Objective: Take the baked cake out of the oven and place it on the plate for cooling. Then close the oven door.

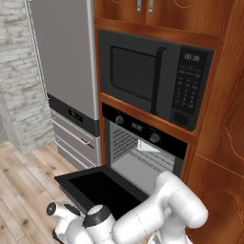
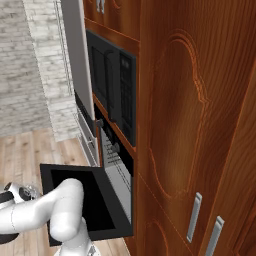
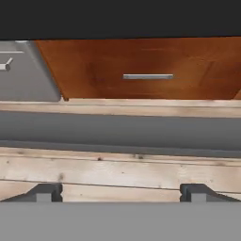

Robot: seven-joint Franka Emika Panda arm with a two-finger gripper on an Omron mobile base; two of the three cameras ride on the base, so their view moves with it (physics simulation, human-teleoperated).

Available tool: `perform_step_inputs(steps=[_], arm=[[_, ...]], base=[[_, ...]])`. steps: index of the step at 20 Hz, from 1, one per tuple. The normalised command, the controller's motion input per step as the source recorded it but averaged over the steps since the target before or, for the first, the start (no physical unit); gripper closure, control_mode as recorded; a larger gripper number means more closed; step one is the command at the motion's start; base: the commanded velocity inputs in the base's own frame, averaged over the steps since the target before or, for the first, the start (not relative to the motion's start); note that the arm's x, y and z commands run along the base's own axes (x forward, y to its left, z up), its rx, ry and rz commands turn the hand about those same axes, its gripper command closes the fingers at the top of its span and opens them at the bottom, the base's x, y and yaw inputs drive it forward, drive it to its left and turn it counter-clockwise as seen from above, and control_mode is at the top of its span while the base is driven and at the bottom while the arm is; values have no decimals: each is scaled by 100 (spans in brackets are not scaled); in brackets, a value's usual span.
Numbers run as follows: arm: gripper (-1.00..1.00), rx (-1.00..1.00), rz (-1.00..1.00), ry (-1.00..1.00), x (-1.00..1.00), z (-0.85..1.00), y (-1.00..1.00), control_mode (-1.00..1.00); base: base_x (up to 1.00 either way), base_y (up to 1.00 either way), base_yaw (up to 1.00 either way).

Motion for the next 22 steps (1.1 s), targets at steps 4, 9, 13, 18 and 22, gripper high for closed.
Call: perform_step_inputs(steps=[4,9,13,18,22], arm=[[-100,-8,0,-1,1,-54,5,-100],[-100,-6,-1,-12,11,-44,0,-100],[-100,-2,-7,-23,1,-39,-8,-100],[-100,-2,-10,-42,0,-10,-23,-100],[-100,-2,-10,-55,0,0,-27,-100]], base=[[0,0,0],[0,0,0],[0,0,0],[0,0,0],[0,0,0]])
